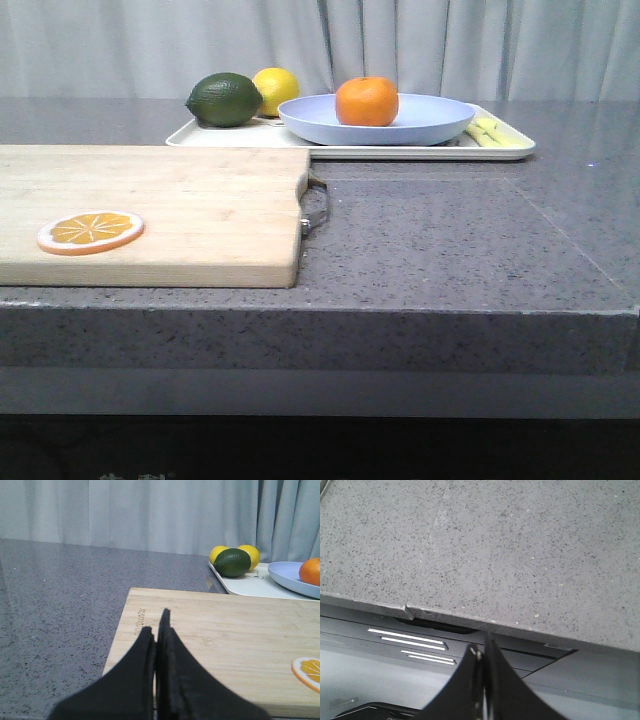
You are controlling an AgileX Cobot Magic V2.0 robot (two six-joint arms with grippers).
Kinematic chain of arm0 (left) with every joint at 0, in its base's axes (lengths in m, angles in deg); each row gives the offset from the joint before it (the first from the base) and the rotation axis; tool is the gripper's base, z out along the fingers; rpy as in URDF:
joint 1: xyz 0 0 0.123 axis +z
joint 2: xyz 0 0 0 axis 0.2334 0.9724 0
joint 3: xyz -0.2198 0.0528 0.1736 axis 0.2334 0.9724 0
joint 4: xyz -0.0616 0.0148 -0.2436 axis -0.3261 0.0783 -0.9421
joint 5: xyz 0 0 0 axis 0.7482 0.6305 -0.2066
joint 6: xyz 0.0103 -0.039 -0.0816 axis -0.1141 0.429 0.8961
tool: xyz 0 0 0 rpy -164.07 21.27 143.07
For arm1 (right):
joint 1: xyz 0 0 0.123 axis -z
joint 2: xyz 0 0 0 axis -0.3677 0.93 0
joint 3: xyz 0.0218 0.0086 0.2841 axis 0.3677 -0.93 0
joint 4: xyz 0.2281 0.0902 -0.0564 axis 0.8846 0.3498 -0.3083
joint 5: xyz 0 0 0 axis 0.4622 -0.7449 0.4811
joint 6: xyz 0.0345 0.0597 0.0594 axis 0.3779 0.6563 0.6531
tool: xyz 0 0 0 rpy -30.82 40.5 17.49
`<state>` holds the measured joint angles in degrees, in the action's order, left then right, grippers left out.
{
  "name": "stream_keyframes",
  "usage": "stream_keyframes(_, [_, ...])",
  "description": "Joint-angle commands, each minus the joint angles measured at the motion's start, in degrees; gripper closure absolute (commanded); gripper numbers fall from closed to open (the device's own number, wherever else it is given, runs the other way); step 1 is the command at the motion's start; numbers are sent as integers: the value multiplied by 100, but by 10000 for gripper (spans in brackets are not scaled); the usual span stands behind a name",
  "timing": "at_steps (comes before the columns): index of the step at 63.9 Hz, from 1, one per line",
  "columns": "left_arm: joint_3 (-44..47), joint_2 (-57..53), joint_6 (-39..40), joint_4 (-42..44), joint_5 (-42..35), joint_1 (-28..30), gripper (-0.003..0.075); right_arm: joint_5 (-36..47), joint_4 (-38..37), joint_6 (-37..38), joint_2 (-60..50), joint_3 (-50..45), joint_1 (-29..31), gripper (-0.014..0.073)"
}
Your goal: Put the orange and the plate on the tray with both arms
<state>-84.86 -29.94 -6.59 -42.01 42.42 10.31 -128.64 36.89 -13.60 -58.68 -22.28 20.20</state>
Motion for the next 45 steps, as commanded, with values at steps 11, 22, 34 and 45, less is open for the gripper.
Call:
stream_keyframes(11, [39, -129, 5, -56, -484, 8, 738, 323, -24, -18, 25, 123, 3, 662])
stream_keyframes(22, [39, -129, 5, -56, -484, 8, 738, 361, -59, -24, 19, 118, 3, 662])
stream_keyframes(34, [39, -129, 5, -56, -484, 8, 738, 2055, -139, -37, -757, -734, 8, 662])
stream_keyframes(45, [39, -129, 5, -56, -484, 8, 738, 4610, -134, -37, -1902, -2444, 8, 662])
